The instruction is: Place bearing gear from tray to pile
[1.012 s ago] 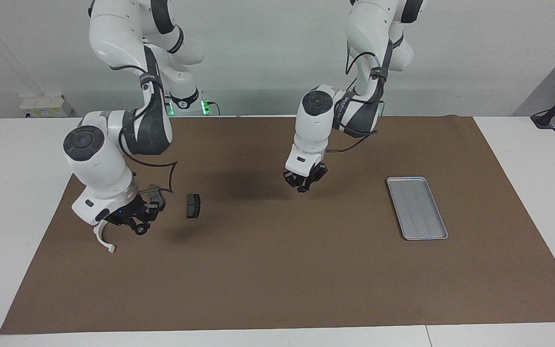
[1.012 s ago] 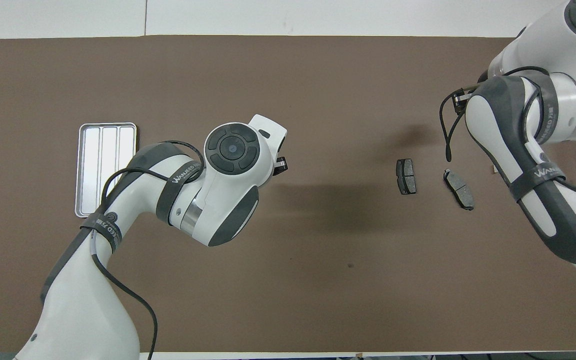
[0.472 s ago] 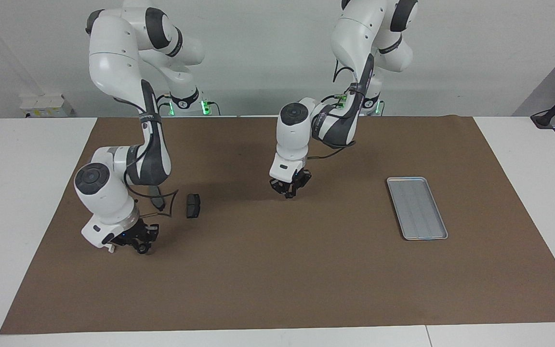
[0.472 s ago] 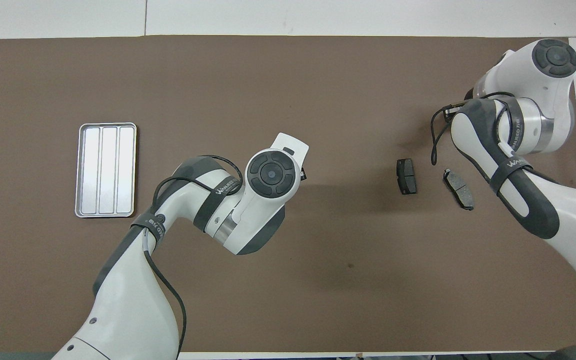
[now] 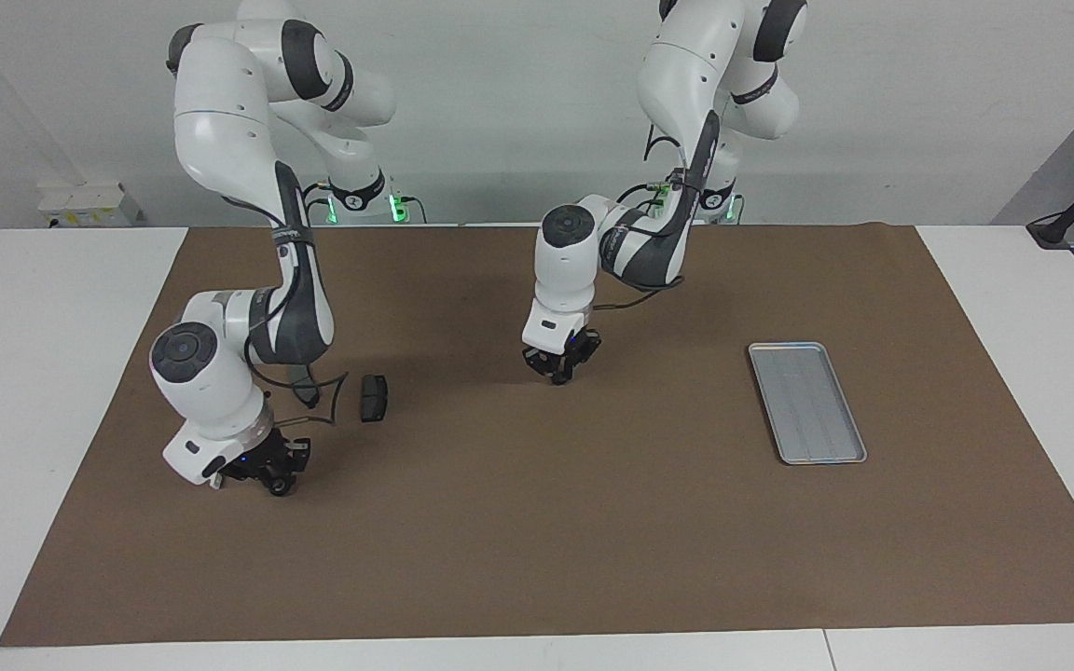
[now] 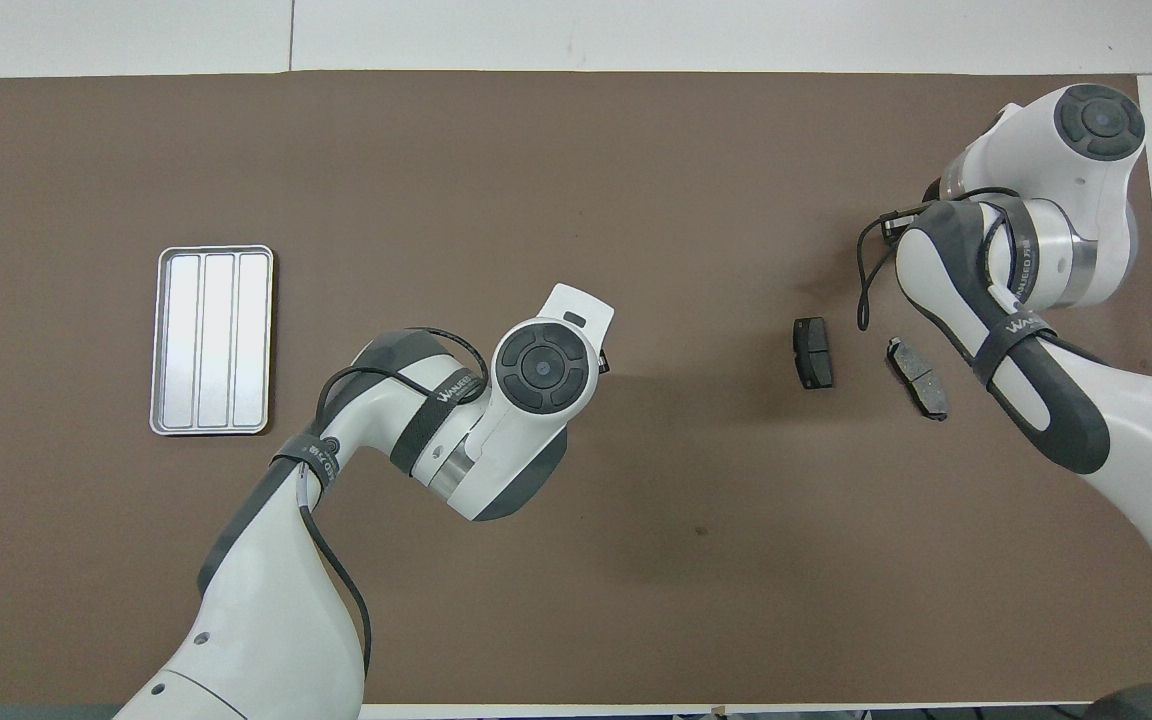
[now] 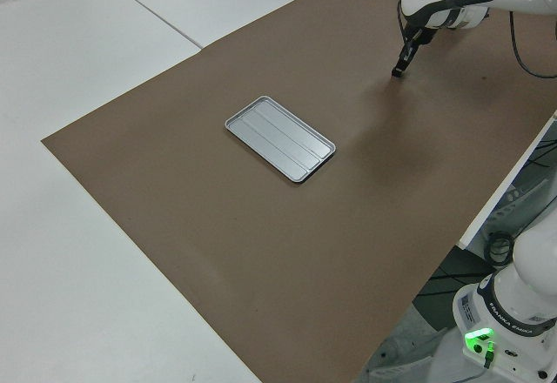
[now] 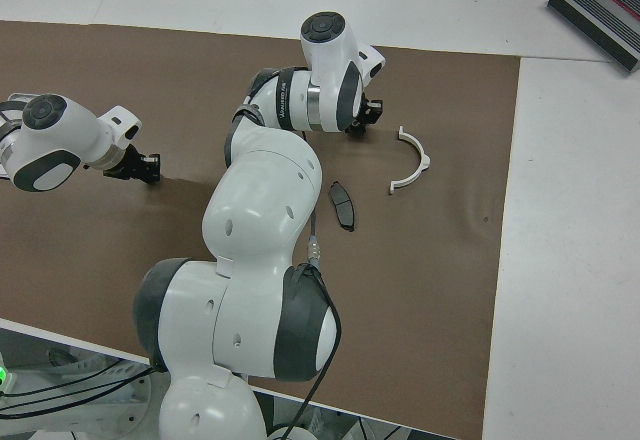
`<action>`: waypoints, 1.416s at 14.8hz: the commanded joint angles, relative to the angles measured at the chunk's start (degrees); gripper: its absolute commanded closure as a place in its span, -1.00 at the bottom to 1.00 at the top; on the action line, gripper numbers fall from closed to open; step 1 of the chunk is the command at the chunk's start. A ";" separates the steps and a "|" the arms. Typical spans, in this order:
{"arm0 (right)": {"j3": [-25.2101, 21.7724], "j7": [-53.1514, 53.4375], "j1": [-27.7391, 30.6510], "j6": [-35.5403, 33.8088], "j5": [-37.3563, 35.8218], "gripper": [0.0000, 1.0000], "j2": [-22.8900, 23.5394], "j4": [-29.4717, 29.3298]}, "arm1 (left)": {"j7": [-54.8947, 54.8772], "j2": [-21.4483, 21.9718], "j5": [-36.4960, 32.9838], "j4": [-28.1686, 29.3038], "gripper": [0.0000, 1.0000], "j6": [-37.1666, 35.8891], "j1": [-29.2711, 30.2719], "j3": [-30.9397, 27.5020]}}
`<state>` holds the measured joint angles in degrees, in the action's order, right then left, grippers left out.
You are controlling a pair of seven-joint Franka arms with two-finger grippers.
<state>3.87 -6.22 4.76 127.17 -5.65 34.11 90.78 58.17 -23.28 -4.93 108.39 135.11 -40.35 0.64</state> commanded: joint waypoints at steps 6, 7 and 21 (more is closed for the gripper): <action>0.61 -1.07 -1.07 -6.04 0.02 -1.00 -5.89 0.45 | -2.61 1.30 -1.58 -2.82 -0.16 -5.09 1.41 -1.08; 0.61 -0.99 -1.77 -7.80 0.02 -1.00 -7.12 0.28 | -3.67 2.17 -1.58 -4.14 -0.17 -7.03 2.38 -1.08; 1.49 54.55 -31.56 -12.31 3.36 -1.00 -11.53 0.27 | -44.88 13.15 1.85 -22.79 -0.30 -29.11 34.46 -1.43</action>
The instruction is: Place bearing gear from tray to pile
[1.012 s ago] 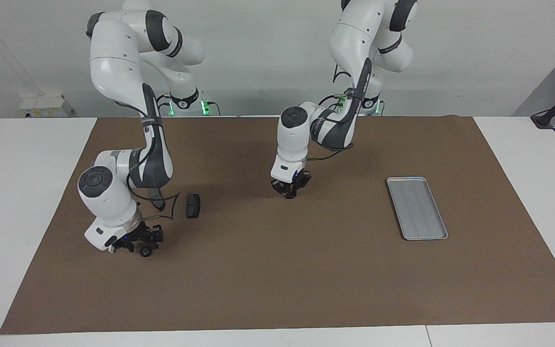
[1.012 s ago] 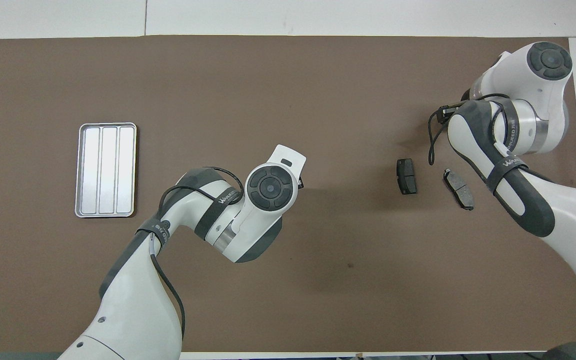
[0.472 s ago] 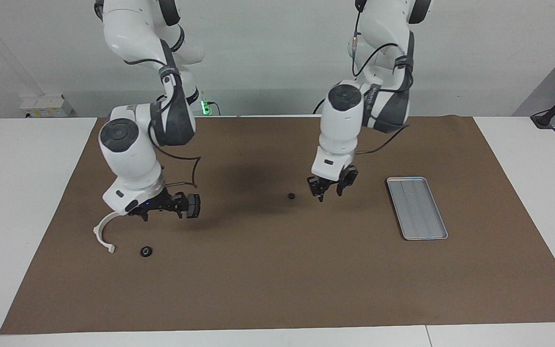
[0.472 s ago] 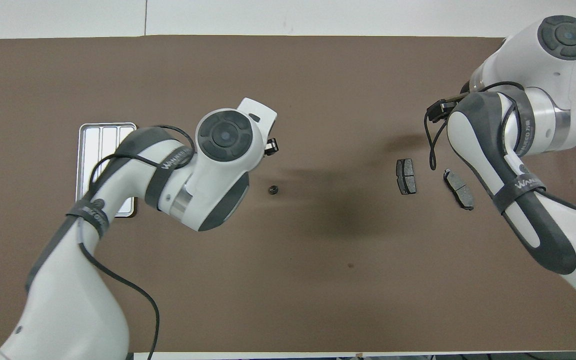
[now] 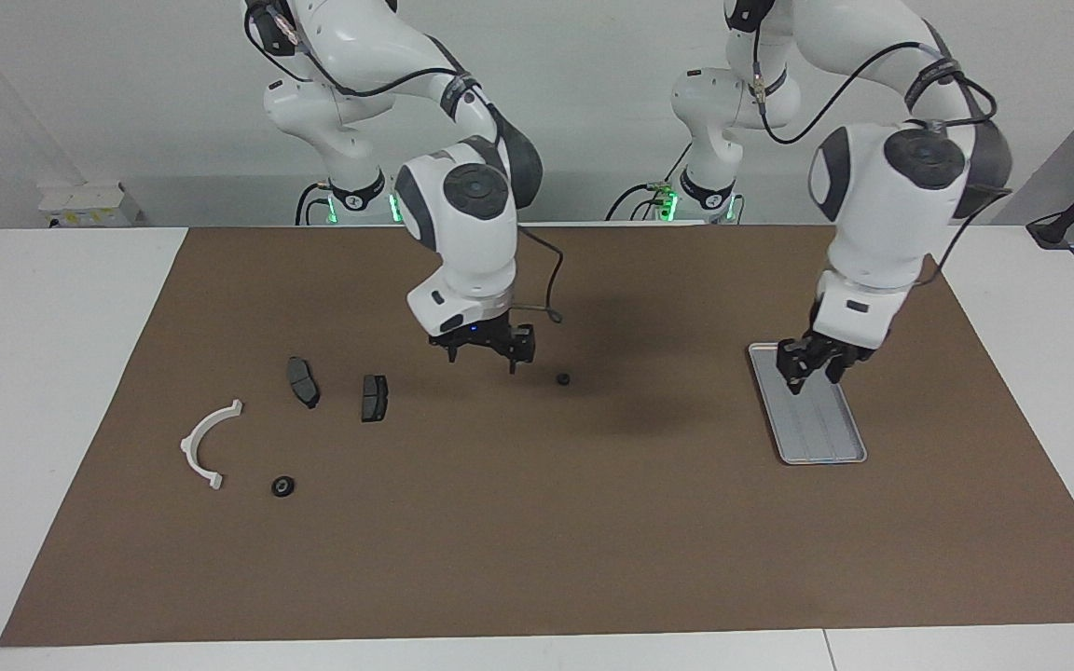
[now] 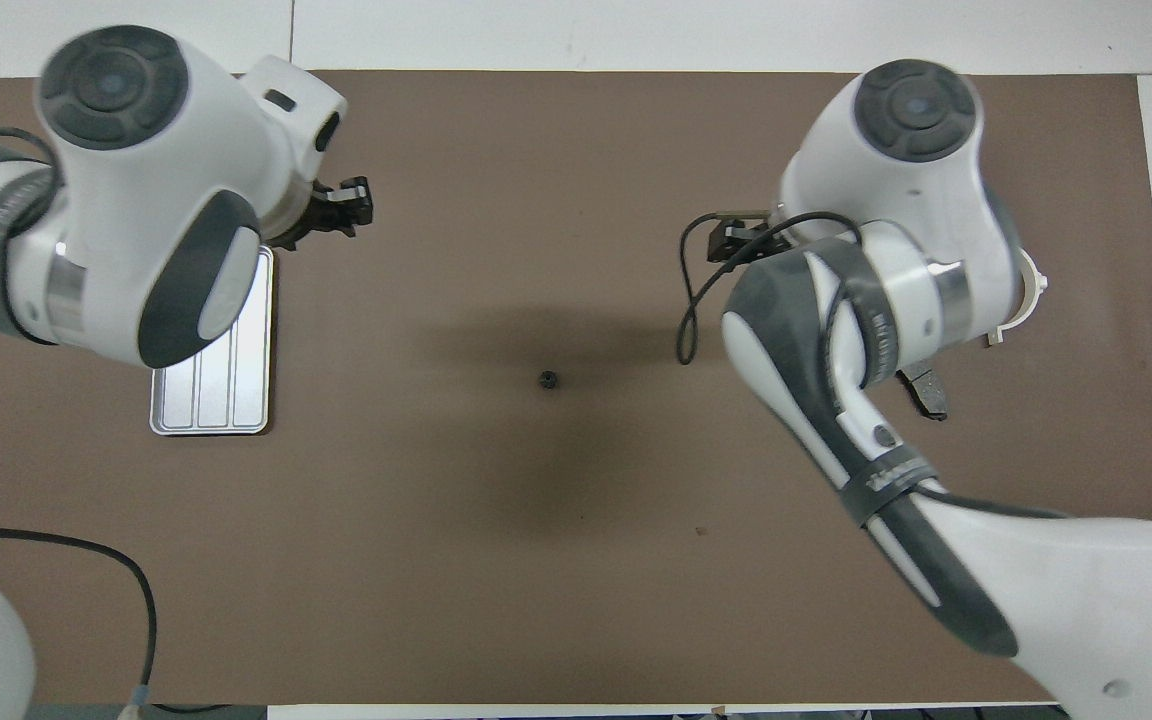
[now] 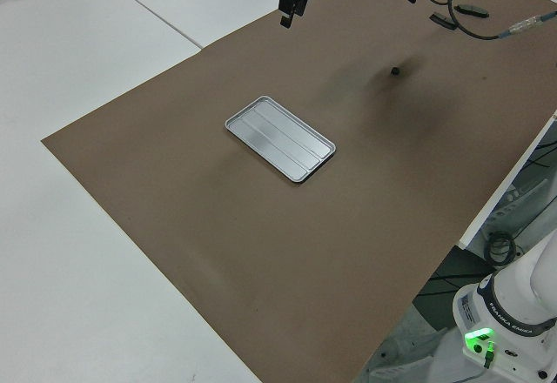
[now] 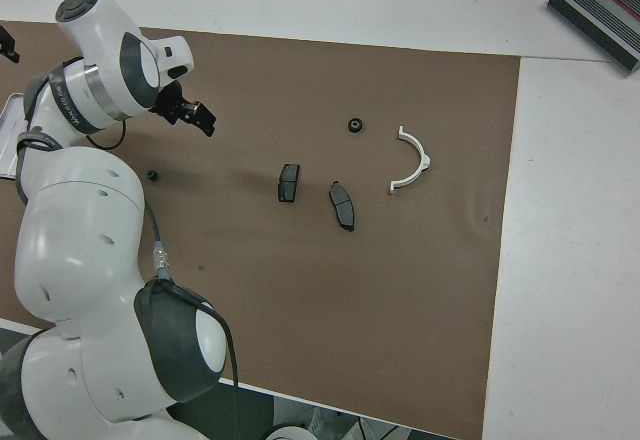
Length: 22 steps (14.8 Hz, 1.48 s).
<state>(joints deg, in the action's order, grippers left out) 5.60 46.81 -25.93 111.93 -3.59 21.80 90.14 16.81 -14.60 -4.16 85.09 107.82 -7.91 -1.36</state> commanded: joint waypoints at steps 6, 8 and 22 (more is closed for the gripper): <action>-0.41 9.87 -7.20 11.53 0.26 -1.00 8.51 0.04 | -6.96 11.95 1.00 1.56 -0.54 -9.19 5.19 0.22; -0.41 10.40 -7.73 12.87 0.34 -1.00 10.53 -0.05 | -8.81 14.24 1.00 3.32 -0.63 -10.43 5.28 -0.13; -0.41 14.10 -8.17 13.32 0.61 -0.86 12.04 2.24 | -10.57 16.36 1.88 3.85 -0.97 -23.62 8.62 3.65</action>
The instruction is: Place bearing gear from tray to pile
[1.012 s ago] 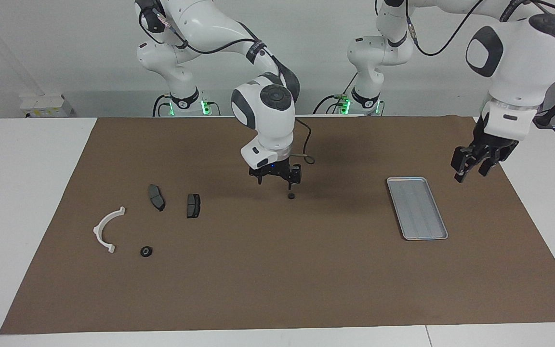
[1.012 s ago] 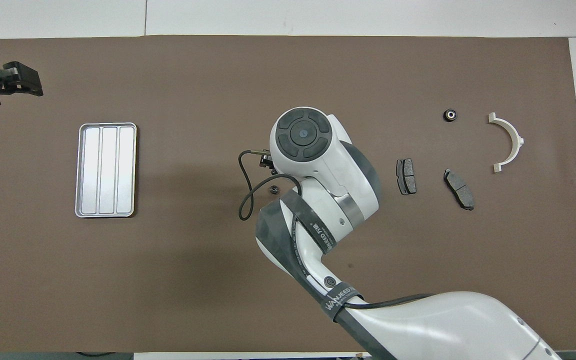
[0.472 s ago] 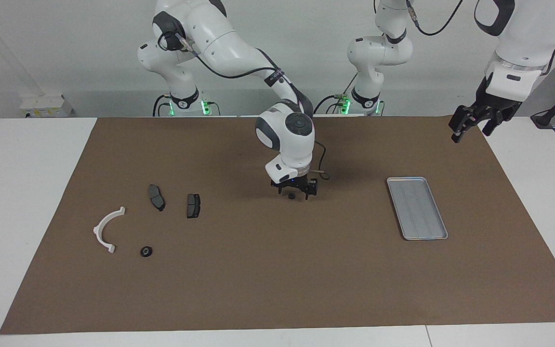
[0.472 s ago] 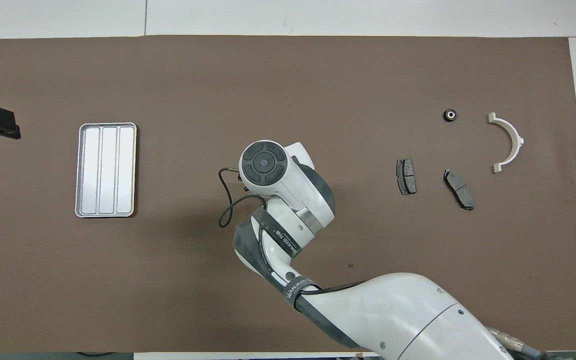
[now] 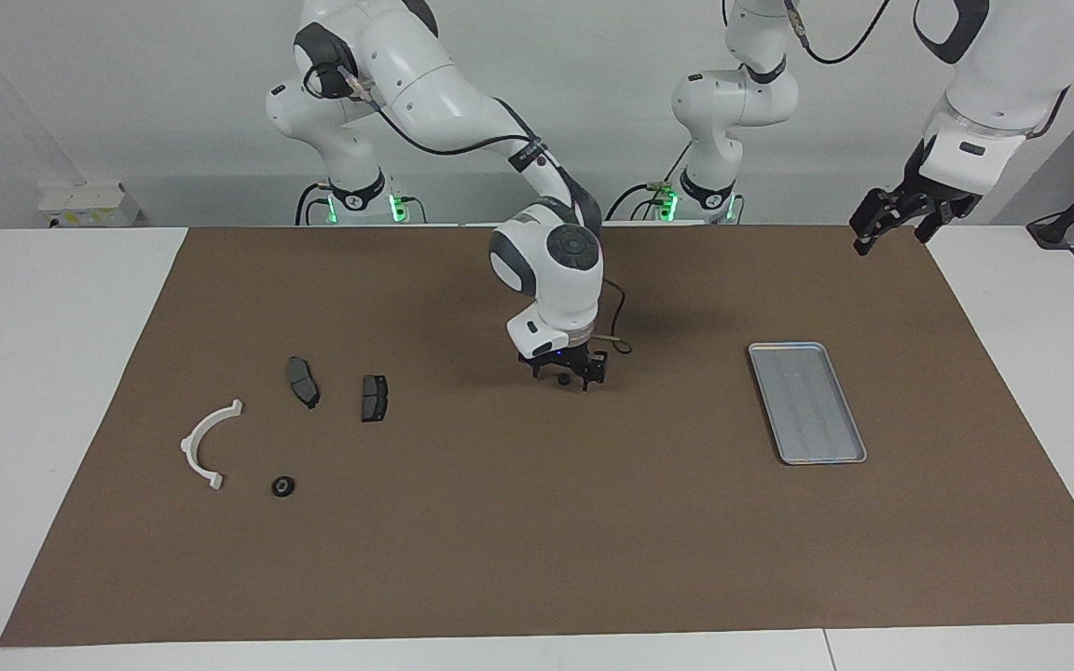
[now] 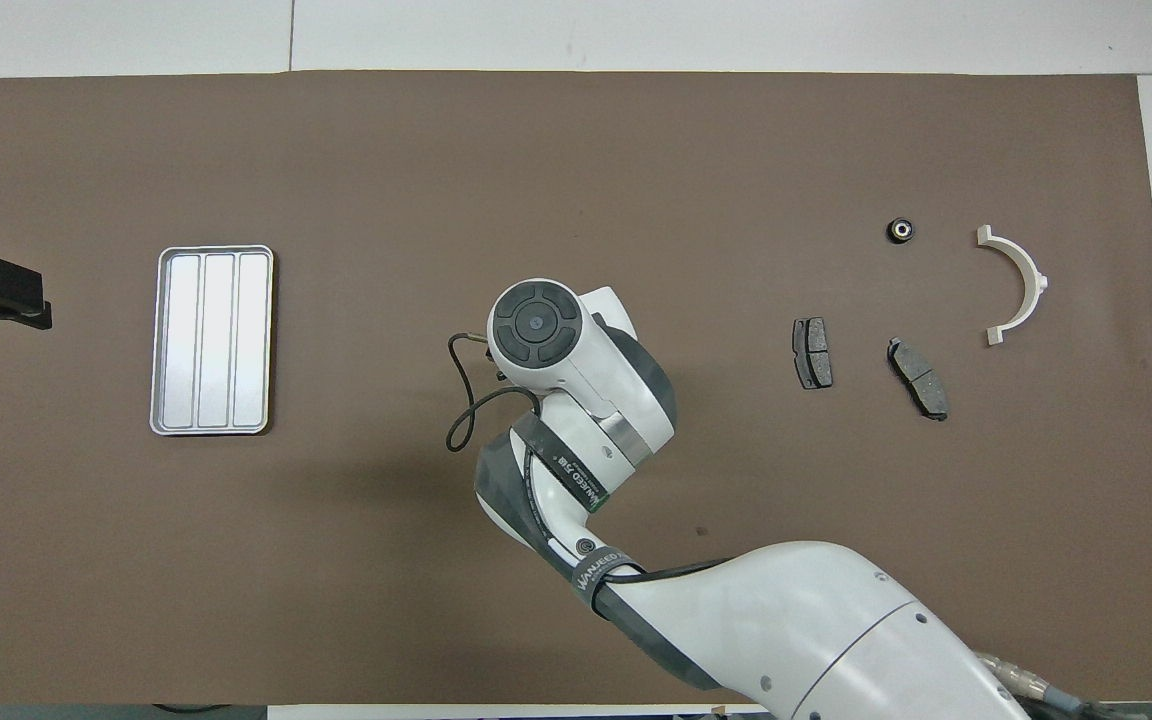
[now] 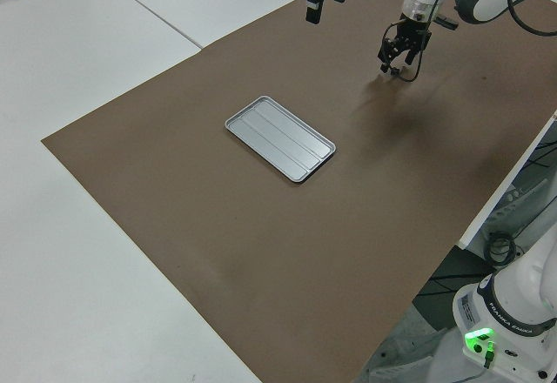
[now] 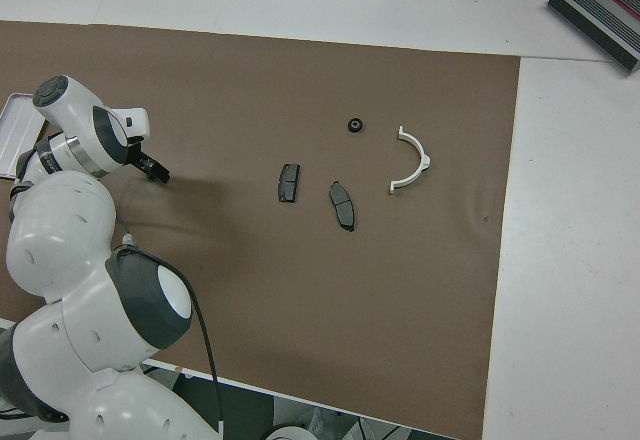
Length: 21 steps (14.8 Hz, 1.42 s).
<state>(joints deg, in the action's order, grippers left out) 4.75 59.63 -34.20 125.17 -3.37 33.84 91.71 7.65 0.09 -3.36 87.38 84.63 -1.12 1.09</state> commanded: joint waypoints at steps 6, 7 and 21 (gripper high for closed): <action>0.43 1.27 0.01 -0.54 0.38 -0.33 -0.09 0.75 | -1.49 2.02 1.16 1.74 -1.00 0.36 1.13 0.93; 0.43 1.27 0.01 -0.54 0.38 -0.03 -0.09 0.75 | -1.49 2.11 1.16 1.82 -1.00 0.36 1.12 0.76; 0.08 -4.75 4.82 -15.98 -1.29 1.00 -1.32 -9.70 | -3.34 2.28 1.34 2.09 -1.00 1.50 1.30 0.67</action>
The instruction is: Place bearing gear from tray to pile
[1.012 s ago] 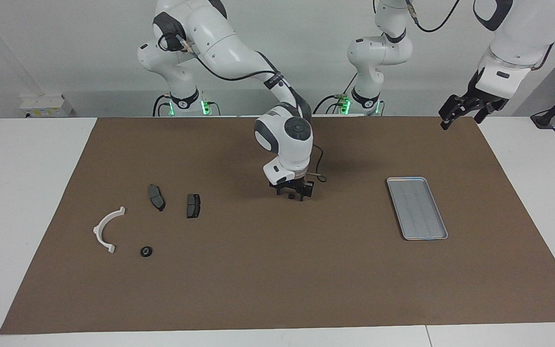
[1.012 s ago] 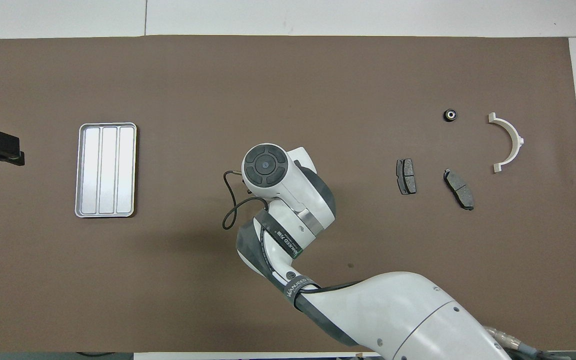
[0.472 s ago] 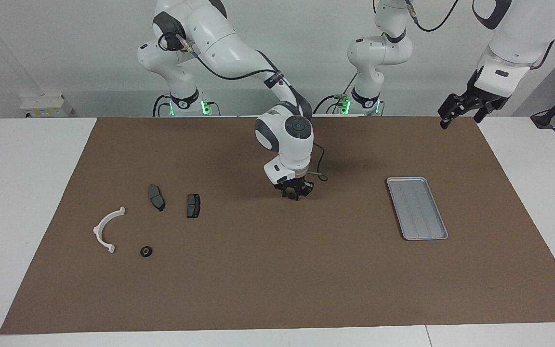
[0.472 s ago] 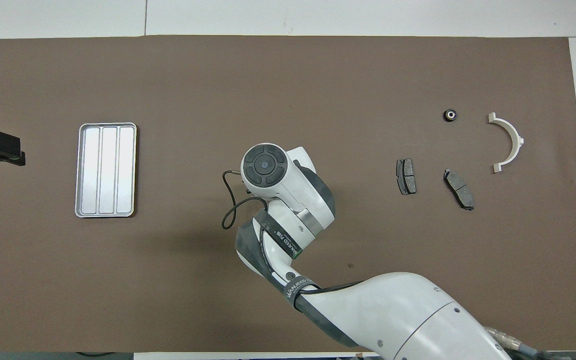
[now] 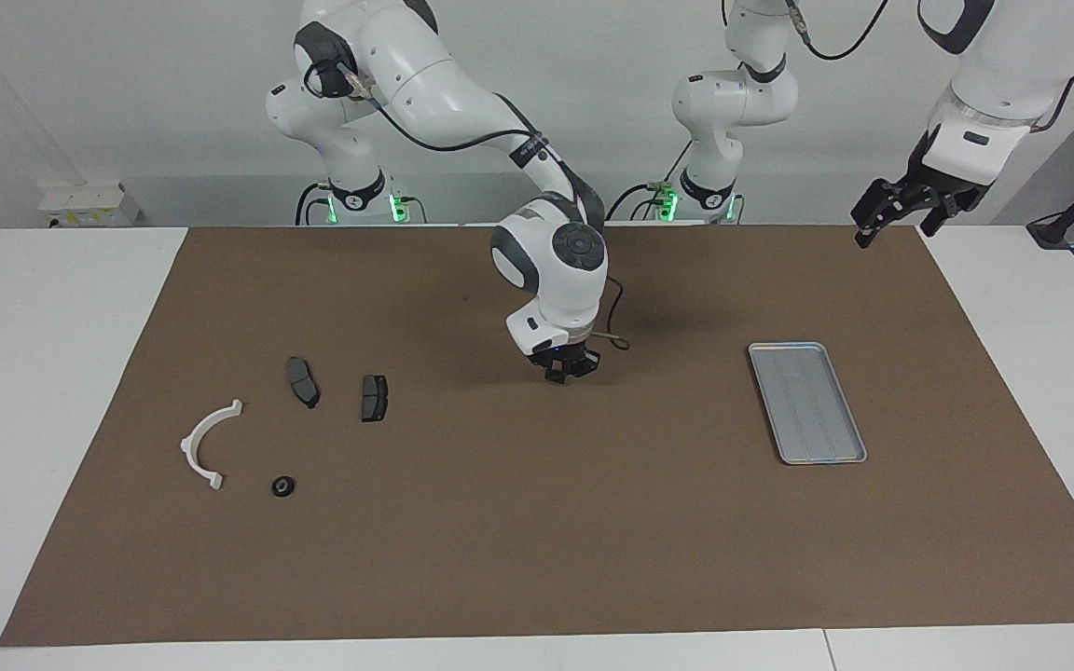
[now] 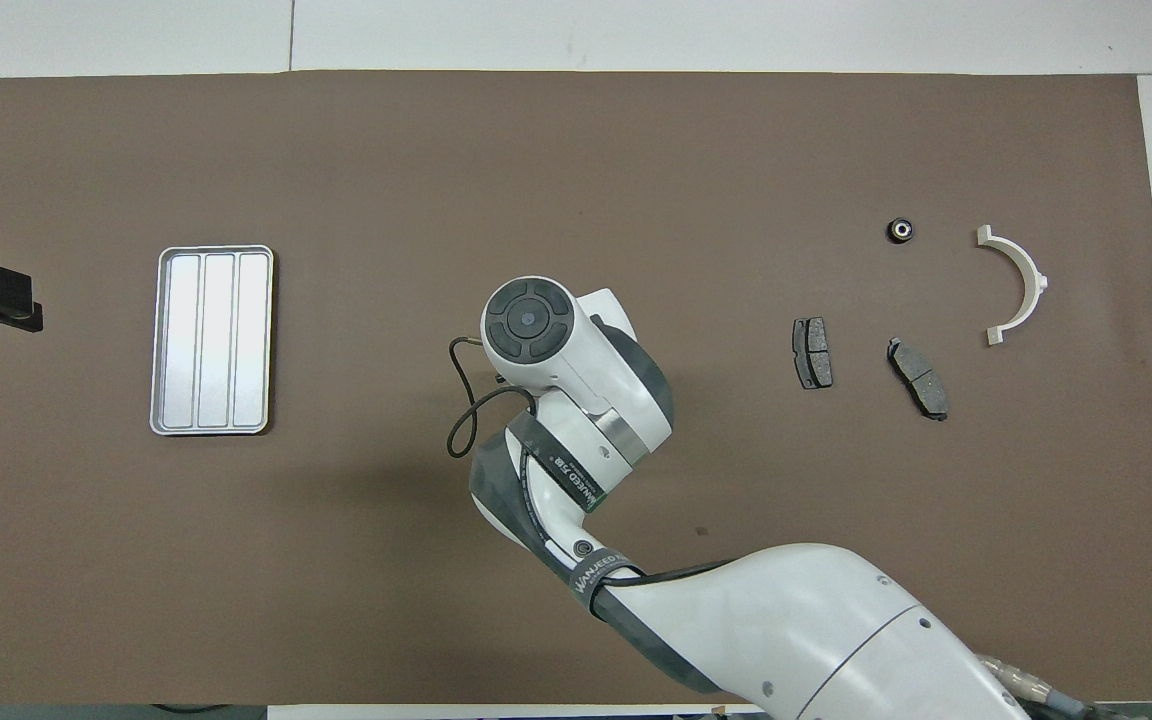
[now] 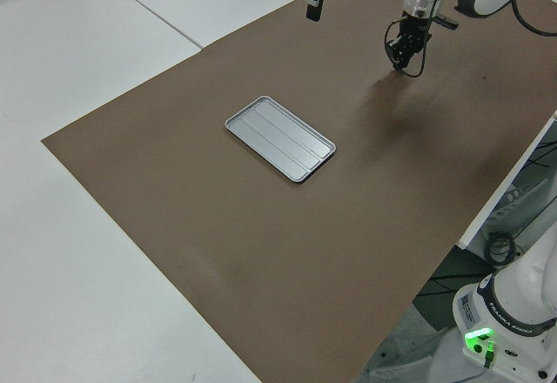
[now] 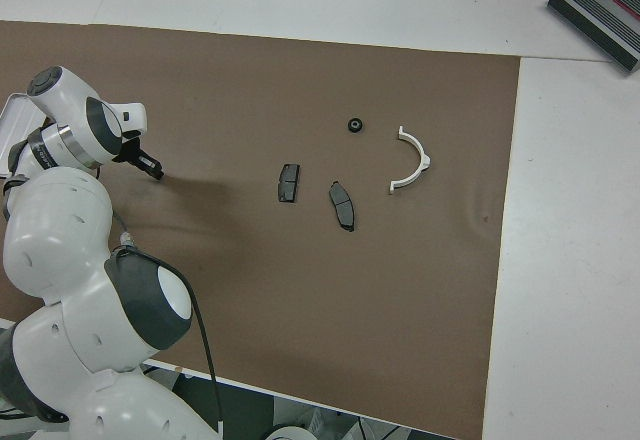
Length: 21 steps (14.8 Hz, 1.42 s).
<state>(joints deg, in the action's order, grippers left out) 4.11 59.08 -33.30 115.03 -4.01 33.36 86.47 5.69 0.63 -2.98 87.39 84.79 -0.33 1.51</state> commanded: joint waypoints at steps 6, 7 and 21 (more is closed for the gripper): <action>0.64 -37.23 19.03 -7.64 -0.65 1.00 -5.06 -4.56 | -1.47 1.74 0.96 2.35 -1.00 2.40 -0.02 0.25; 0.64 -41.37 21.75 -4.94 -0.64 1.00 -5.06 -3.07 | -1.47 1.65 0.96 2.35 -1.00 2.40 -0.02 0.25; 0.55 -58.73 32.59 15.57 -0.56 1.00 0.04 6.96 | -1.38 1.65 0.96 2.35 -1.00 2.66 -0.11 0.78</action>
<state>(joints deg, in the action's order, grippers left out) 3.85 1.65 -1.74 129.58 -4.22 33.52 92.93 5.09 0.64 -2.76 87.42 85.94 -0.41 2.45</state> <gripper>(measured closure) 0.762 0.000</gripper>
